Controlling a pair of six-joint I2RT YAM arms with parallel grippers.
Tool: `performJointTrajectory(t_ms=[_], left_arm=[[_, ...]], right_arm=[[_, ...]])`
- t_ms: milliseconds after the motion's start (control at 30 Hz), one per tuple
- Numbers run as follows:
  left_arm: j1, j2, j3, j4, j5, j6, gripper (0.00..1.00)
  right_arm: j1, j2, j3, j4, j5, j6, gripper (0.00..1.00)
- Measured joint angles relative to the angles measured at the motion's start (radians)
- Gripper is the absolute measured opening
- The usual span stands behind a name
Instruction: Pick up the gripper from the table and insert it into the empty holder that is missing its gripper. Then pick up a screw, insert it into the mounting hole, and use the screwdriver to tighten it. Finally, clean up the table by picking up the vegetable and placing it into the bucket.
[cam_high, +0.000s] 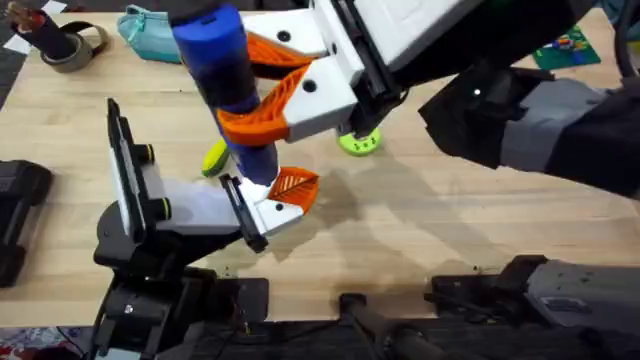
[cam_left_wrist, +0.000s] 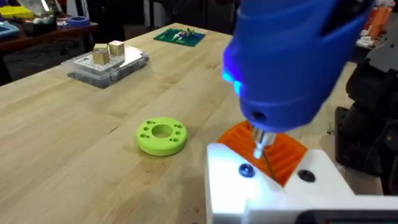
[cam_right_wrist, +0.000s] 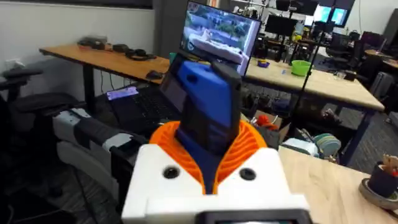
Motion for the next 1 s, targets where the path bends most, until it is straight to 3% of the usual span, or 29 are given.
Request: performJointTrajectory(t_ms=[1000], left_arm=[[0.000, 0.000, 0.000, 0.000, 0.000, 0.000, 0.014]], right_arm=[[-0.001, 0.036, 0.000, -0.001, 0.004, -0.004, 0.046]])
